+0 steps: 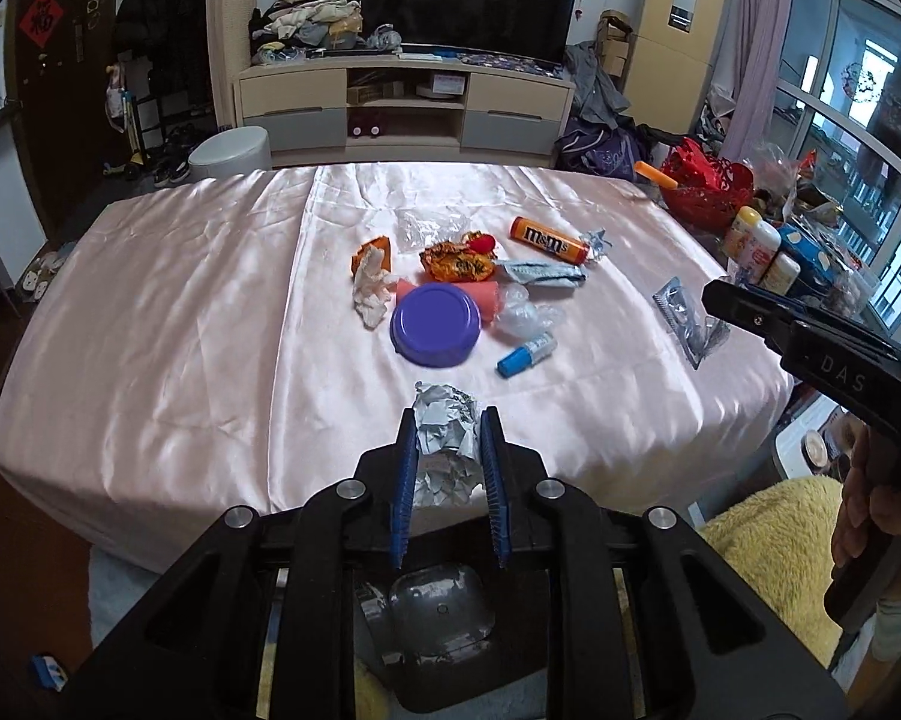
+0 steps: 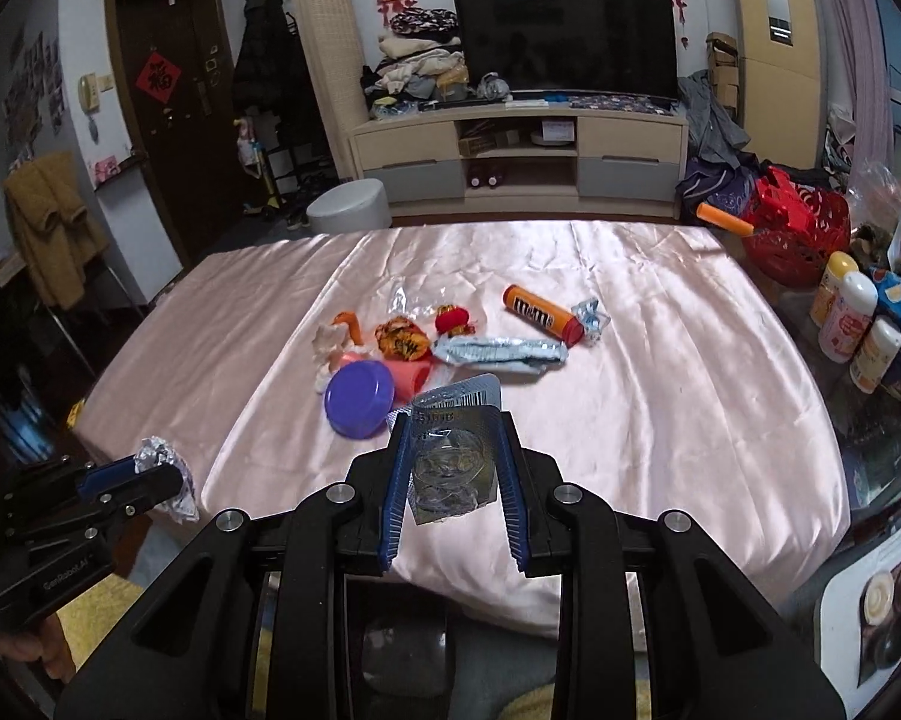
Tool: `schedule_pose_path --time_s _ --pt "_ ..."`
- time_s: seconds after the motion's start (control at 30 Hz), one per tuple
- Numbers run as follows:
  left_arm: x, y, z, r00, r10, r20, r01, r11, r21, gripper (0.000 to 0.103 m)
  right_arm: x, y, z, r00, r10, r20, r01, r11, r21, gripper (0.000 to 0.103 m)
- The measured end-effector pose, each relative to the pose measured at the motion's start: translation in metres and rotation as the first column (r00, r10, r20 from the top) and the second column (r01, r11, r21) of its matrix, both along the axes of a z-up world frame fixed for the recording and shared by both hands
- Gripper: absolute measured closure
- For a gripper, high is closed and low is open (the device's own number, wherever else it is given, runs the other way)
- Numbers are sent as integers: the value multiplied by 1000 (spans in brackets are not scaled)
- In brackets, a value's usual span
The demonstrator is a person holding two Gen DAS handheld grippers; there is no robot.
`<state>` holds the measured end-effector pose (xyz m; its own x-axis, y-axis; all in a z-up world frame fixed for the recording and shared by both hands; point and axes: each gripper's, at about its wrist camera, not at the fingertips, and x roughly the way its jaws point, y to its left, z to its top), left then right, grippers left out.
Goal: Collect trash
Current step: 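Lower both held items into the black bin and open both grippers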
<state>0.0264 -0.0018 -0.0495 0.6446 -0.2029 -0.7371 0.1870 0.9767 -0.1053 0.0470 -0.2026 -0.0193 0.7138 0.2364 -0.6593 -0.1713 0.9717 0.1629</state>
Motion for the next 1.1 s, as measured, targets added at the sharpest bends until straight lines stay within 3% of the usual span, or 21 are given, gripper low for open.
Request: schedule_pose_path --time_s 0.5,0.6,0.8,1.1 --pt "-52 5 -107 975 -5 -221 6 1000 2 82 -58 35 -118 966 104 -237 -104 994 14 74" --pt "-51 4 -130 960 -18 -280 12 1000 -24 82 -56 42 -134 953 111 -282 -110 994 17 74" --pt "-47 -1 -168 932 -22 -361 20 1000 -9 83 -52 47 -157 931 112 -347 -106 994 36 74" --pt "-43 -1 -190 908 -29 -419 24 1000 -18 82 -43 56 -178 898 134 -419 -111 991 80 74"
